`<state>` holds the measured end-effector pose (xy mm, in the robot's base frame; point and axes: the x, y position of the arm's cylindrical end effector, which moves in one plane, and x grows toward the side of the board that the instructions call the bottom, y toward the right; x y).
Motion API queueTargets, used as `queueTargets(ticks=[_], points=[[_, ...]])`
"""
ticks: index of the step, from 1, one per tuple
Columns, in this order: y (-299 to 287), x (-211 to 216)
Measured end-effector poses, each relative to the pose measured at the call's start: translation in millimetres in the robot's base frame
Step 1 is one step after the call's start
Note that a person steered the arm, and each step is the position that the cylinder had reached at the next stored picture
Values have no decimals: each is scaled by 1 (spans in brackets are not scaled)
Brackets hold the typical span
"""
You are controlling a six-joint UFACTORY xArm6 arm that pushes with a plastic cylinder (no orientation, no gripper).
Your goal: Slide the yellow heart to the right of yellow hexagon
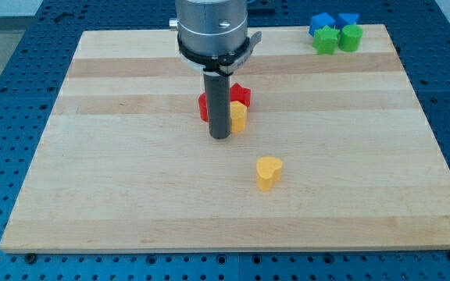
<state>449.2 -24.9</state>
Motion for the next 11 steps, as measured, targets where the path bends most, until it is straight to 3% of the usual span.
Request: queueTargets(ticks=[1, 3, 4, 6, 8, 11], points=[[-5, 5], [-25, 63], [-30, 67], [6, 115], [87, 117], [67, 91]])
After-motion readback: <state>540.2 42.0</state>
